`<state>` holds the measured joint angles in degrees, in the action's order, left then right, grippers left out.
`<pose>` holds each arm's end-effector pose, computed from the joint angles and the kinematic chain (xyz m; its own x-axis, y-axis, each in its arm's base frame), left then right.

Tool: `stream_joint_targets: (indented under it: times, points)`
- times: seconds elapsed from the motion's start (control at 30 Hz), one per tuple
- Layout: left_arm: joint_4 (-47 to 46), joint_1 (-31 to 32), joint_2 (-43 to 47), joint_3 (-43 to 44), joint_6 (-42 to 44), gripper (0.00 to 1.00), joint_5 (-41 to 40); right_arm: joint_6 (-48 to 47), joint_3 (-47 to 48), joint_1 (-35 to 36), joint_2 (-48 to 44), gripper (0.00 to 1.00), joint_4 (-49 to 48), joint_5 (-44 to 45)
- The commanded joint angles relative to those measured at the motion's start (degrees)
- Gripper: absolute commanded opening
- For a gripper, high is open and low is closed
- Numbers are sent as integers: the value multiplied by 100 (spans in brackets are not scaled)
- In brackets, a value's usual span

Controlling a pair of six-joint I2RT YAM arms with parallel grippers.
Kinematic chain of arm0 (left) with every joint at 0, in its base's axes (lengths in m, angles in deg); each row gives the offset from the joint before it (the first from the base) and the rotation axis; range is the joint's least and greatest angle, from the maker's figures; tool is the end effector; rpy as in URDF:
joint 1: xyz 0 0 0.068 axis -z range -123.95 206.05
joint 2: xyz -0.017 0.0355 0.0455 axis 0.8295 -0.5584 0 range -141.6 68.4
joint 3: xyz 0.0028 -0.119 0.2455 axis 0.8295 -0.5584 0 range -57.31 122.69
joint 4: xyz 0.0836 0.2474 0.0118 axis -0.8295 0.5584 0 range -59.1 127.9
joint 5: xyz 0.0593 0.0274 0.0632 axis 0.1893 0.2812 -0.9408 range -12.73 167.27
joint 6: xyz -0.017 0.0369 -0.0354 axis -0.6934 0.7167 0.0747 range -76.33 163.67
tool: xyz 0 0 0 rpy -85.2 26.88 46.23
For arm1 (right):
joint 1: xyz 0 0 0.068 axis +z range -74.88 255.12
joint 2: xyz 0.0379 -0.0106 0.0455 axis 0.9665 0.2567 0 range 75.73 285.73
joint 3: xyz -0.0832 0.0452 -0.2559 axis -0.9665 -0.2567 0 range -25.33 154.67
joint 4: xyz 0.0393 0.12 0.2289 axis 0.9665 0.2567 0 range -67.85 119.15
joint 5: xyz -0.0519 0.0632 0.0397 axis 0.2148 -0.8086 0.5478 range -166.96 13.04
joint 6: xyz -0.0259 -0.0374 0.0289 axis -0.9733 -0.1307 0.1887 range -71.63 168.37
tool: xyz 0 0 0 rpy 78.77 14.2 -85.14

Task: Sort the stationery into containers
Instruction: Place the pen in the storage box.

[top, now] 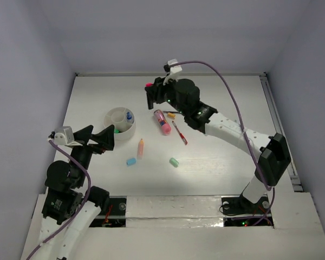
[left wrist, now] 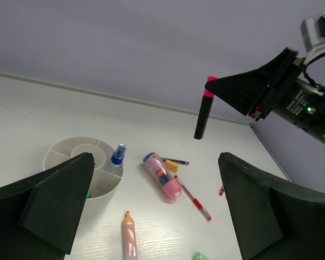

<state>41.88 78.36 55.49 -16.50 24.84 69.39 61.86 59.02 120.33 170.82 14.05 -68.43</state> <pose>0.0532 -0.0165 0.3721 0.1727 -0.4165 -0.8926 0.3279 0.8788 -0.3466 0.2886 0.2831 0.3848 -0.1708 0.1554 -0.9730 -0.5733 0.7874 0.2264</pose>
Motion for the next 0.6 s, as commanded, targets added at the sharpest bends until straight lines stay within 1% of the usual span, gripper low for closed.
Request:
stream_joint_targets:
  times: [0.0, 0.07, 0.3, 0.4, 0.57]
  points:
    - [-307, -121, -54, 40, -15, 99, -170, -435, -68, 479, 325, 17, -1972, -45]
    - [-334, -252, -28, 23, -15, 99, -240, -602, -60, 733, 703, 17, -2335, 43]
    - [-369, -499, 34, 14, -42, 99, -390, -743, 125, 1226, 1652, 15, -3714, 122]
    - [-395, -613, 34, -4, -51, 99, -372, -875, 195, 1297, 1977, 15, -4119, 227]
    - [-430, -666, -63, -4, -51, 99, -267, -1050, 231, 1412, 2373, 14, -4516, 447]
